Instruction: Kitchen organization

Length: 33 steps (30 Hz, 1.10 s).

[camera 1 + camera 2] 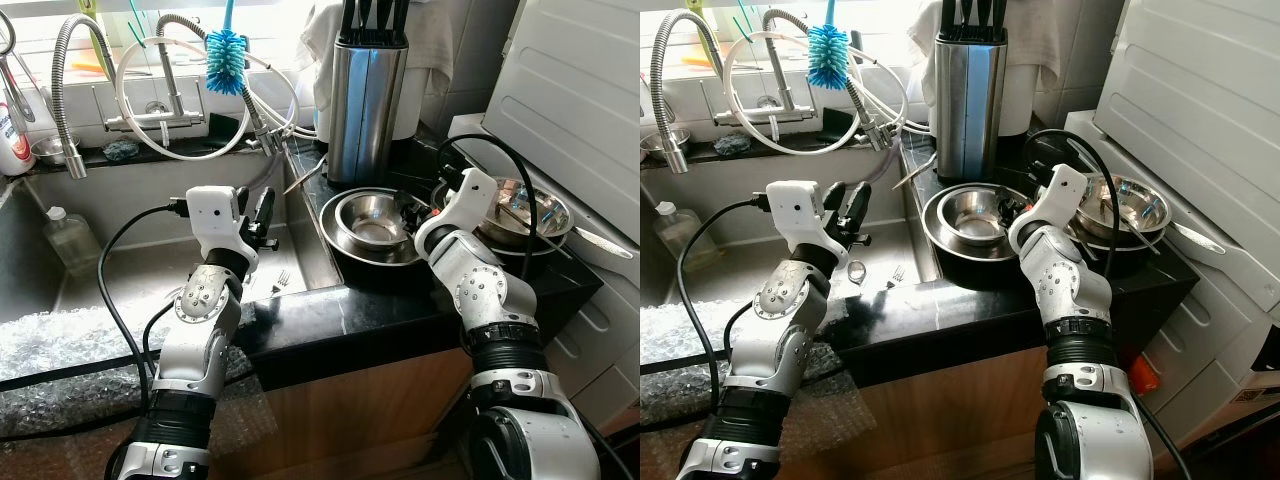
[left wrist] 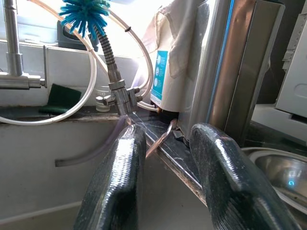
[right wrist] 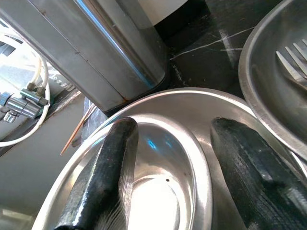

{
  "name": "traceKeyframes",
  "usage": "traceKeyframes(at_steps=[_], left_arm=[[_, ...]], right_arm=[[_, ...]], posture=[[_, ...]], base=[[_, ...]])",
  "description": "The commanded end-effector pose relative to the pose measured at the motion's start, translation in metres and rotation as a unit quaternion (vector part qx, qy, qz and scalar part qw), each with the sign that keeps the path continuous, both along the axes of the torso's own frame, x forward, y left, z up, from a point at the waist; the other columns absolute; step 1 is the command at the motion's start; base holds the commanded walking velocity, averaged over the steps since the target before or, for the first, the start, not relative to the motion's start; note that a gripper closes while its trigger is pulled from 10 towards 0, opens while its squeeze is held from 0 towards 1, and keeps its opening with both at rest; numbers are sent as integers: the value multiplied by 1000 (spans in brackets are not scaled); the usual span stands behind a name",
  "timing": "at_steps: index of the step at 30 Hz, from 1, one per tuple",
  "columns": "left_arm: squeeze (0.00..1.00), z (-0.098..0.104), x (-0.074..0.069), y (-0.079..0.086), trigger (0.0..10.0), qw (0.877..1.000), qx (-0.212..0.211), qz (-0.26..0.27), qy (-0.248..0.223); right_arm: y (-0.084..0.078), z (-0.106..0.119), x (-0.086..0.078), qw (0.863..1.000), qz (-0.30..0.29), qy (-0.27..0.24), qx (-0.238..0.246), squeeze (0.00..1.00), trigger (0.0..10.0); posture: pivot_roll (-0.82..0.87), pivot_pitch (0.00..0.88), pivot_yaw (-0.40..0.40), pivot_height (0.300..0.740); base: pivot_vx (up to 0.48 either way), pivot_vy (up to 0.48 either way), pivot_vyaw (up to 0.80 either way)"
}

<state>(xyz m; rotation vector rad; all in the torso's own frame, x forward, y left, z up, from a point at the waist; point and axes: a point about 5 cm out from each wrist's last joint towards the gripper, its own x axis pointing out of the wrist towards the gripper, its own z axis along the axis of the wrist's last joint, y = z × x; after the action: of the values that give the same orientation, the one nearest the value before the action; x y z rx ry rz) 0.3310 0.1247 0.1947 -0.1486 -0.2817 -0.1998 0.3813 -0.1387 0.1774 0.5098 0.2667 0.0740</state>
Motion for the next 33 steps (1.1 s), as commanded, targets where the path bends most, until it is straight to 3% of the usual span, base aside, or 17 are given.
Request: traceKeyframes(at_steps=[1, 28, 29, 30, 31, 32, 33], left_arm=[[0, 2, 2, -1, 10000, 1000, 3, 0, 1], [0, 1, 3, -2, 10000, 1000, 12, -4, 6], [0, 1, 3, -1, 10000, 1000, 12, -3, 5], [0, 1, 3, -1, 10000, 1000, 13, -3, 4], [0, 3, 4, 1, 10000, 1000, 15, 0, 3], [0, 3, 4, 3, 10000, 1000, 16, 2, 2], [0, 3, 5, 5, 10000, 1000, 18, 5, 1]], right_arm=[[3, 4, 2, 1000, 12, 2, -8, 0, 10000], [2, -13, 0, 999, 15, 45, -2, 0, 10000], [2, -13, 0, 999, 17, 44, -1, 0, 9255], [2, -13, 0, 999, 18, 44, 0, 0, 7333], [3, -13, 0, 999, 19, 44, 1, 0, 4706], [3, -13, 0, 999, 19, 44, 3, 0, 0], [3, -13, 0, 999, 20, 44, 4, 0, 0]], posture=[[-133, 0, -27, 740], [-130, 0, -28, 740], [-131, 0, -27, 740], [-131, 0, -27, 740], [-130, 0, -28, 740], [-128, 0, -28, 740], [-129, 0, -28, 740]], base=[[0, 0, 0], [0, 0, 0], [0, 0, 0], [0, 0, 0], [0, 0, 0], [0, 0, 0], [0, 0, 0]])
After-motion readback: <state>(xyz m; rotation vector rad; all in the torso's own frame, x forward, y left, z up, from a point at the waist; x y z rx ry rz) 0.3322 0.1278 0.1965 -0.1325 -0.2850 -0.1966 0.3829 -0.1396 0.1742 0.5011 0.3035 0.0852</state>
